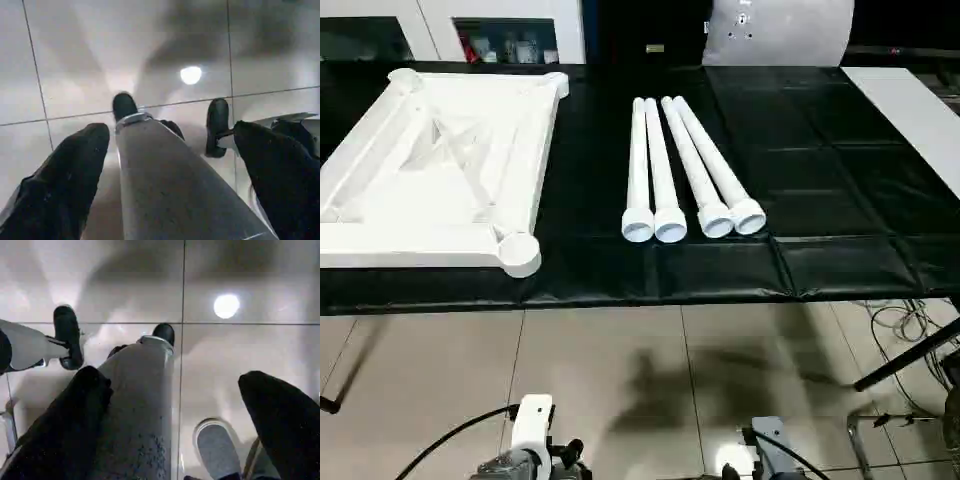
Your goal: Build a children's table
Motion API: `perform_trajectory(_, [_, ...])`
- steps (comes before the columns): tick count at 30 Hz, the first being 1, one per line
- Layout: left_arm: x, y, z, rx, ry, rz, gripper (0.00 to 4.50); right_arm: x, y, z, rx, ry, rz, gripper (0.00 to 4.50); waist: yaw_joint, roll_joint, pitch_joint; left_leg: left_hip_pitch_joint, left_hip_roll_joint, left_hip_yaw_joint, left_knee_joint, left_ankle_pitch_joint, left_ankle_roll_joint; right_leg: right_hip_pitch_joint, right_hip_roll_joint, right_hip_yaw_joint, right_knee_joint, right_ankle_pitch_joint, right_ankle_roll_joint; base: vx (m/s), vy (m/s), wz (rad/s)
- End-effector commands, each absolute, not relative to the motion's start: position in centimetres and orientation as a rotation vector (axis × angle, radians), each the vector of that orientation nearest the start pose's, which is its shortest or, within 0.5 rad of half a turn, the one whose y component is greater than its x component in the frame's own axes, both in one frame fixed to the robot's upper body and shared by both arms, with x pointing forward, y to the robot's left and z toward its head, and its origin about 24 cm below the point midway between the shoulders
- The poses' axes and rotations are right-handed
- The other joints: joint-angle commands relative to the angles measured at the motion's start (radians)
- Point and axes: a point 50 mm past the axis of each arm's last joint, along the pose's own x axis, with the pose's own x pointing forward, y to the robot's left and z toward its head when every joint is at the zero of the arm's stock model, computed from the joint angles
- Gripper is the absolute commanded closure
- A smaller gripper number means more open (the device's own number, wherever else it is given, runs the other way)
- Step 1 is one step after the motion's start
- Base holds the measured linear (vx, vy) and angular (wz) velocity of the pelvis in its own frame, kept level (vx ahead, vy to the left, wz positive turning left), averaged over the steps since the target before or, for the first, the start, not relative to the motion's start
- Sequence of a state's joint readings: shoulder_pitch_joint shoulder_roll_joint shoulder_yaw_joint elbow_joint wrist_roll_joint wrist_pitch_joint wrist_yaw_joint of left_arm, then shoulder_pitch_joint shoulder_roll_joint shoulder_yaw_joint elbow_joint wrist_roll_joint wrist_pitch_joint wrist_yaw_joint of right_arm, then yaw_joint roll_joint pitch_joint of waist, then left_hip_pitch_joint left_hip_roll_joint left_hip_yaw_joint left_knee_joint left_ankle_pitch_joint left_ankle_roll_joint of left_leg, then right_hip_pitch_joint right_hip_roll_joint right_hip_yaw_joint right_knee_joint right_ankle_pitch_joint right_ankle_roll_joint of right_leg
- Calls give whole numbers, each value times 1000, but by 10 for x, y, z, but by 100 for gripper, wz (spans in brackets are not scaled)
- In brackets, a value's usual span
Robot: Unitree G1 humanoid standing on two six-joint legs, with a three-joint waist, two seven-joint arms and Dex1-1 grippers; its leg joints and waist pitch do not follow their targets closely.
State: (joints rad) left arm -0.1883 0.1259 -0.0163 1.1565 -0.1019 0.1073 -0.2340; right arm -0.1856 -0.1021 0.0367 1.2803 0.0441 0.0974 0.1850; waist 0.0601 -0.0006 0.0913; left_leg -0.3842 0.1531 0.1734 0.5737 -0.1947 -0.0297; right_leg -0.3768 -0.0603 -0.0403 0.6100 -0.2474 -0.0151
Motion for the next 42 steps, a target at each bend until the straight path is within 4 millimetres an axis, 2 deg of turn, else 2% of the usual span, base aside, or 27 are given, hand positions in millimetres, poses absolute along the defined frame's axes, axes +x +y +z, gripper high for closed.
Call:
perform_trajectory(1, [168,179,-145,-78,1088,-128,2,129,-172,-162,23,1259,147,0,2,3,-35,16,102,-33,-79,-194,94,30,-118,59,-75,8,-279,0,0,0])
perform_trajectory(42, [168,179,-145,-78,1088,-128,2,129,-172,-162,23,1259,147,0,2,3,-35,16,103,-33,-80,-196,92,30,-119,59,-76,4,-278,0,0,0])
